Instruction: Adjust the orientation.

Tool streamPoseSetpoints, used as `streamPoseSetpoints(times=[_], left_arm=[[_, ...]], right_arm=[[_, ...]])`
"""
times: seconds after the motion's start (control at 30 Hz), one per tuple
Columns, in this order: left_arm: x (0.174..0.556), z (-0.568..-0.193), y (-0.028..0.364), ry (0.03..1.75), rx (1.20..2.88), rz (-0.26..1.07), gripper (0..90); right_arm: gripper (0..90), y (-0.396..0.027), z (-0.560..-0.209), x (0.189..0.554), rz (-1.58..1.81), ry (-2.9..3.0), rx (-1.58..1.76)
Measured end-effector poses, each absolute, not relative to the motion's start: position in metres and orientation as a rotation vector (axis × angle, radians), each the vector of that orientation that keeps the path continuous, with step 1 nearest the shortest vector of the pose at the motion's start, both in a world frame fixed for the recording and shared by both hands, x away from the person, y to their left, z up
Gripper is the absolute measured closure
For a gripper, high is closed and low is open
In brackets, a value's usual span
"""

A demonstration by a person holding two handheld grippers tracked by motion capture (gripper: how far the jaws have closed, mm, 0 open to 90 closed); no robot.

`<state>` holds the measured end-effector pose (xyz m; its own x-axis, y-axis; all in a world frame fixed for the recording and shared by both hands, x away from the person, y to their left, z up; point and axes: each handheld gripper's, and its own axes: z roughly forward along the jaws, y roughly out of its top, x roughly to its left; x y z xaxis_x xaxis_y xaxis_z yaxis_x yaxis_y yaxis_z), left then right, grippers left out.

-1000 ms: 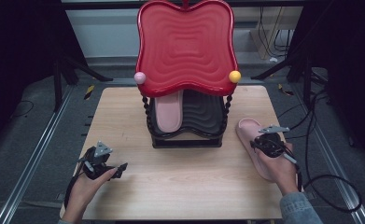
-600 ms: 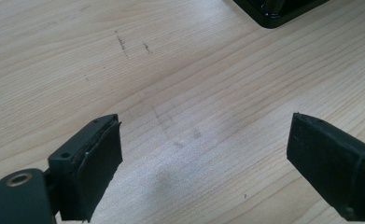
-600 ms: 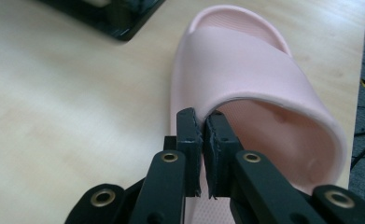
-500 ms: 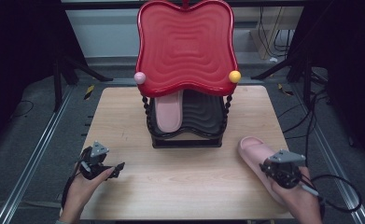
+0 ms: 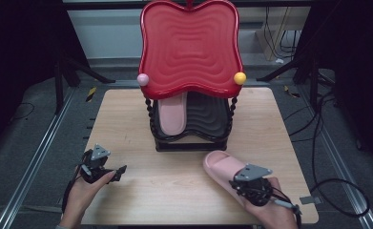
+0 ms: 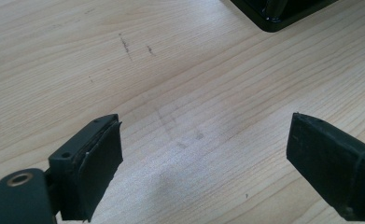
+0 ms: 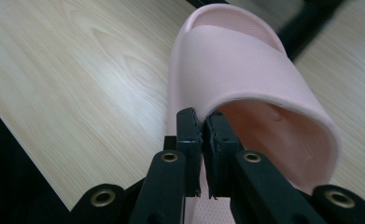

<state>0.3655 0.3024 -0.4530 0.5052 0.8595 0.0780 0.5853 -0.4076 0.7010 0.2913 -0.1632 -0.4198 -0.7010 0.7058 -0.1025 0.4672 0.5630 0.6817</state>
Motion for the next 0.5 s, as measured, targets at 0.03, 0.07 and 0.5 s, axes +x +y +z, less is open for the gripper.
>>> streamPoseSetpoints(times=[0.03,0.07,0.5], left_arm=[[0.365,-0.453,0.302,1.177,2.136,0.581,10.0],[0.365,-0.452,0.302,1.177,2.136,0.58,10.0],[0.365,-0.453,0.302,1.171,2.133,0.573,10.1]], right_arm=[[85.7,-0.156,-0.42,0.293,0.911,2.44,0.939],[85.7,-0.146,-0.42,0.295,0.927,2.447,0.93],[85.6,-0.07,-0.43,0.304,0.995,2.491,0.858]])
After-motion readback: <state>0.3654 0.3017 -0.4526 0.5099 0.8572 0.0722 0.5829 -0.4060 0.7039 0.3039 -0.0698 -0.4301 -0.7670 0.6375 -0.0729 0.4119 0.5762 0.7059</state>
